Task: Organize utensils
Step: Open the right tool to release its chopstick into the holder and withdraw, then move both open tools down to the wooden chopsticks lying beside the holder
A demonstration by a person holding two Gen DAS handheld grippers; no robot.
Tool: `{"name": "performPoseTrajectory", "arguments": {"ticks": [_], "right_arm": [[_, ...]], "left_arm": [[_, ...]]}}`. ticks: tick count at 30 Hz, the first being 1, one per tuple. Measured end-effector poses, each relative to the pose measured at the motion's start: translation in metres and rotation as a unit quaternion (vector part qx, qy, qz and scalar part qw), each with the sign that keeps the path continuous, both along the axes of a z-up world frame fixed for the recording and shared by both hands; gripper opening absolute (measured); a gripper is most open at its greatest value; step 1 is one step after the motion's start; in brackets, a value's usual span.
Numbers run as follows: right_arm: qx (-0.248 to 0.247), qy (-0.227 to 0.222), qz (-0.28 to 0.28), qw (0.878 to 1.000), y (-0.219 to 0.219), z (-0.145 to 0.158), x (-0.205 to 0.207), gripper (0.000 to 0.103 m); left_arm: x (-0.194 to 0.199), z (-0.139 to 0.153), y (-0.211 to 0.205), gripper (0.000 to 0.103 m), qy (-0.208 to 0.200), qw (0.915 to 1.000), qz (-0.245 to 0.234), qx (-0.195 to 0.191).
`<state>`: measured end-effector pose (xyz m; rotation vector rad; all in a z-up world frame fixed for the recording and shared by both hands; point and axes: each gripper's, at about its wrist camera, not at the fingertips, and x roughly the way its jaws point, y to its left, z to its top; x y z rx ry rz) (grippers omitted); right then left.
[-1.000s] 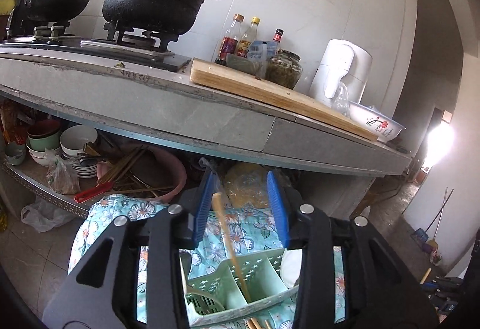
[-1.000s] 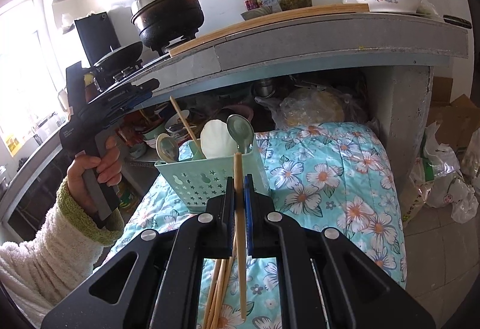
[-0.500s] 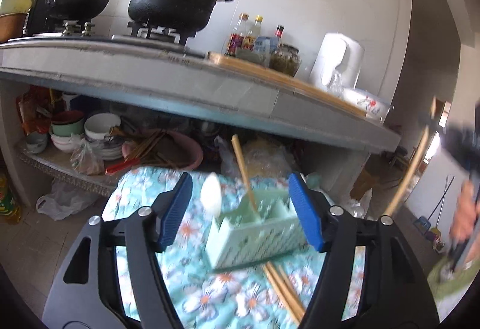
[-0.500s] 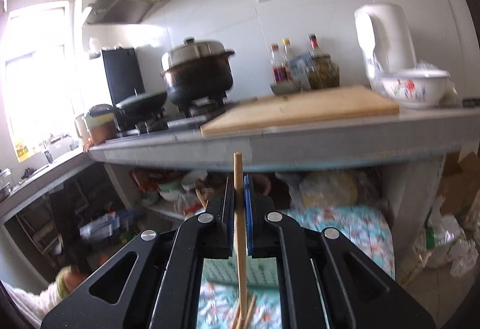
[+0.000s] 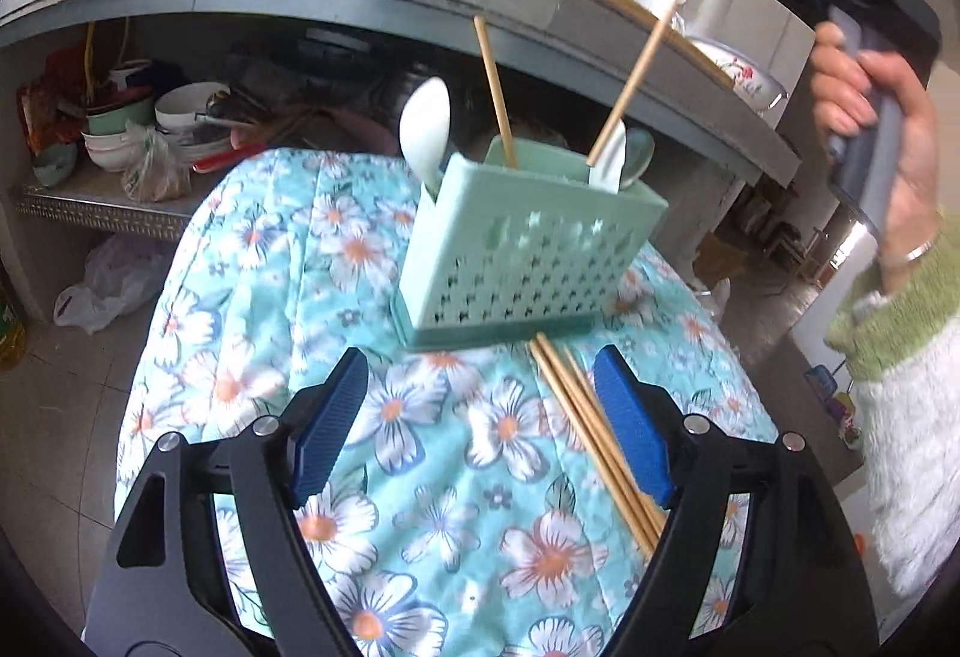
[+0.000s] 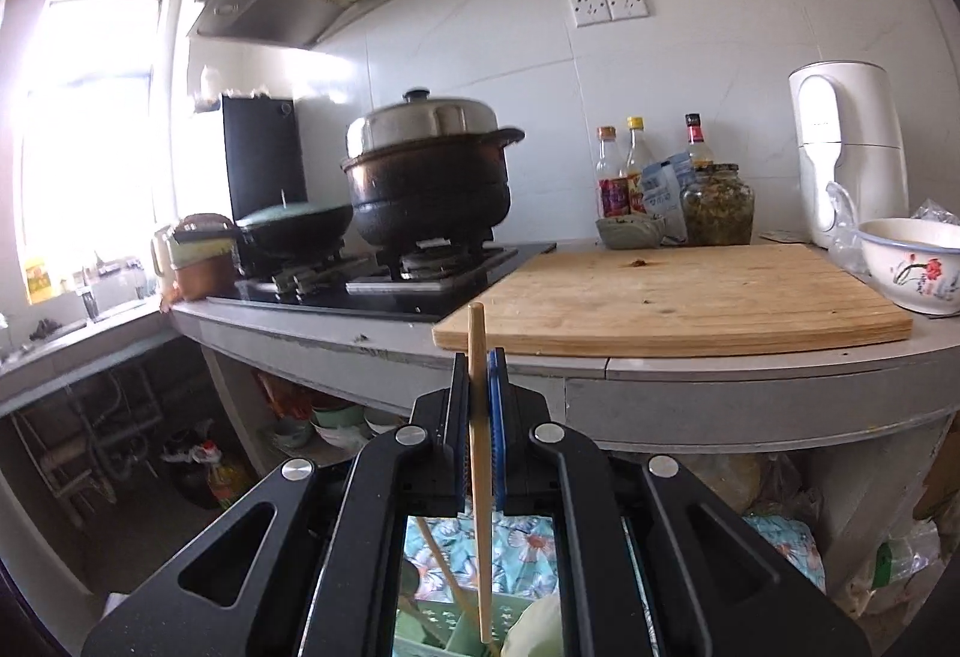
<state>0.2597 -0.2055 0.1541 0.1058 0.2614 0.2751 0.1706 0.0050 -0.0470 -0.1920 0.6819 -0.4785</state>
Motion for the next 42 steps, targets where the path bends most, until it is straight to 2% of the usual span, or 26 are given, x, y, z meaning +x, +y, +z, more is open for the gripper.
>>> {"name": "performPoseTrajectory", "arguments": {"ticks": [7, 15, 16, 18, 19, 20, 26, 32, 34, 38, 41, 42], "right_arm": [[-0.053, 0.045, -0.003, 0.998, 0.02, -0.044, 0.034, 0.006], [-0.1, 0.105, 0.026, 0.989, 0.038, -0.081, 0.045, 0.008], [-0.105, 0.108, 0.028, 0.988, 0.041, -0.083, 0.044, 0.009], [-0.107, 0.111, 0.029, 0.988, 0.043, -0.084, 0.039, 0.023], [-0.103, 0.11, 0.031, 0.988, 0.042, -0.082, 0.036, 0.036], [-0.095, 0.107, 0.035, 0.989, 0.04, -0.079, 0.032, 0.039], [-0.044, 0.096, 0.04, 0.994, 0.016, -0.057, 0.002, 0.043], [0.006, 0.109, 0.041, 0.993, -0.019, -0.056, -0.041, 0.043], [0.026, 0.122, 0.041, 0.991, -0.031, -0.064, -0.057, 0.043], [0.076, 0.178, 0.037, 0.98, -0.056, -0.1, -0.085, 0.043], [0.111, 0.239, 0.033, 0.964, -0.066, -0.144, -0.101, 0.043], [0.128, 0.265, 0.038, 0.955, -0.067, -0.162, -0.106, 0.043]], "left_arm": [[0.0, -0.009, 0.001, 0.077, -0.001, 1.0, -0.007, 0.003], [0.006, -0.013, 0.007, 0.077, 0.012, 0.9999, 0.002, -0.005], [0.006, -0.013, 0.008, 0.077, 0.012, 0.9999, 0.003, -0.006], [0.006, -0.012, 0.008, 0.077, 0.011, 0.9999, 0.004, -0.006], [0.005, -0.012, 0.008, 0.077, 0.01, 0.9999, 0.004, -0.005], [0.004, -0.012, 0.008, 0.077, 0.009, 0.9999, 0.004, -0.004], [0.0, -0.009, 0.003, 0.077, 0.007, 1.0, 0.0, -0.001], [-0.003, -0.008, -0.003, 0.077, 0.008, 0.9999, -0.003, 0.012], [-0.003, -0.009, -0.005, 0.077, 0.01, 0.9998, -0.002, 0.017], [-0.004, -0.012, -0.01, 0.077, 0.017, 0.9995, -0.002, 0.027], [-0.004, -0.016, -0.014, 0.077, 0.023, 0.9991, -0.006, 0.036], [-0.004, -0.017, -0.015, 0.077, 0.024, 0.9989, -0.008, 0.038]]}}
